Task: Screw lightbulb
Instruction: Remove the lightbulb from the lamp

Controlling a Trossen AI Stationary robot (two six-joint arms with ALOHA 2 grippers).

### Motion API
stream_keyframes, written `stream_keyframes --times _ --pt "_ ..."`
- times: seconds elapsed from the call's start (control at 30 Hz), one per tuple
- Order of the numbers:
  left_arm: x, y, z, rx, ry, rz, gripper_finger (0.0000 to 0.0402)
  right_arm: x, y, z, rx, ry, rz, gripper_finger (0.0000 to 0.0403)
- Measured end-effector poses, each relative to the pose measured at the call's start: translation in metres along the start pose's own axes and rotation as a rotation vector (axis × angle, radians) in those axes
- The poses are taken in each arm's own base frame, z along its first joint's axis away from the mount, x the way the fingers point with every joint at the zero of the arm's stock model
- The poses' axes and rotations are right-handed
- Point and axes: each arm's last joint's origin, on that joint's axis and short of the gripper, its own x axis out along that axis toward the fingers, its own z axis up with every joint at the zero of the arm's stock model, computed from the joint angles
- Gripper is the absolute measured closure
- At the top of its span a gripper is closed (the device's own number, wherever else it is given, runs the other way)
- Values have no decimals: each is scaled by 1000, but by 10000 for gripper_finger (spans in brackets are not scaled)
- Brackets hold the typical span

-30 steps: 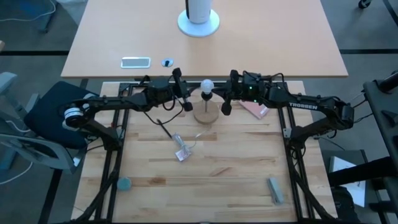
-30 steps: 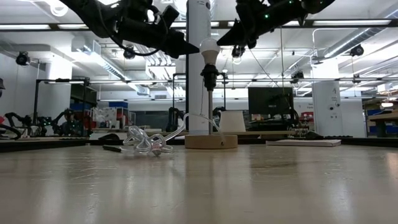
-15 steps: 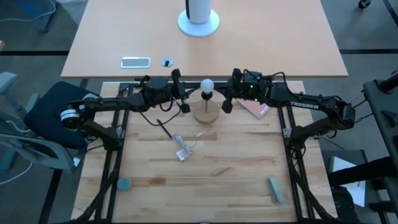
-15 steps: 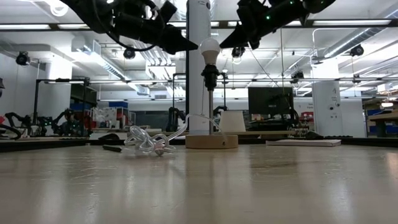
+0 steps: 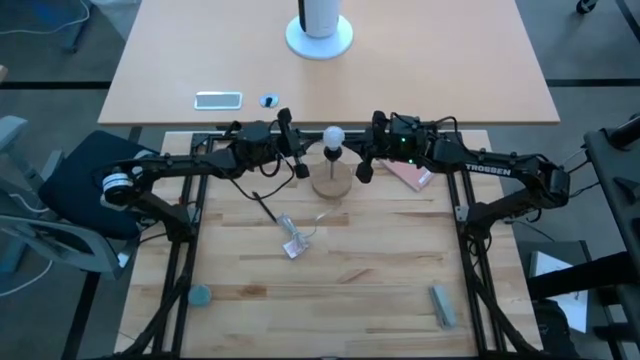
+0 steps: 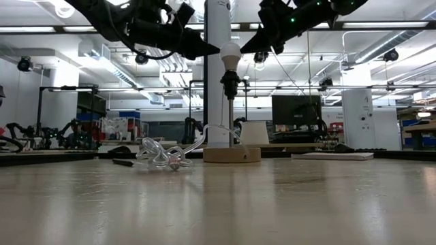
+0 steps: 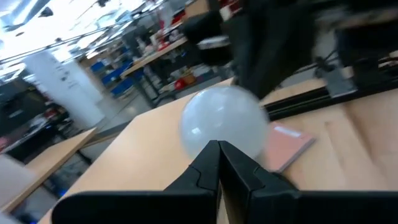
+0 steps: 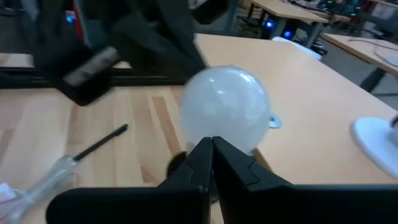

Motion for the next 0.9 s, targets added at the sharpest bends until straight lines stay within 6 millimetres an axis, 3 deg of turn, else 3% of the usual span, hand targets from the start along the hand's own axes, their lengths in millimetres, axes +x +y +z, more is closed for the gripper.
stream_keyframes --times 0.37,0.57,0.9 --pt "-5 -1 8 -2 -20 -16 401 -2 0 0 -7 17 -33 396" --pt "-5 4 3 13 78 151 401 -6 0 2 -8 6 -23 396" --pt "3 0 -5 35 76 103 401 -1 0 2 -19 -16 -9 396"
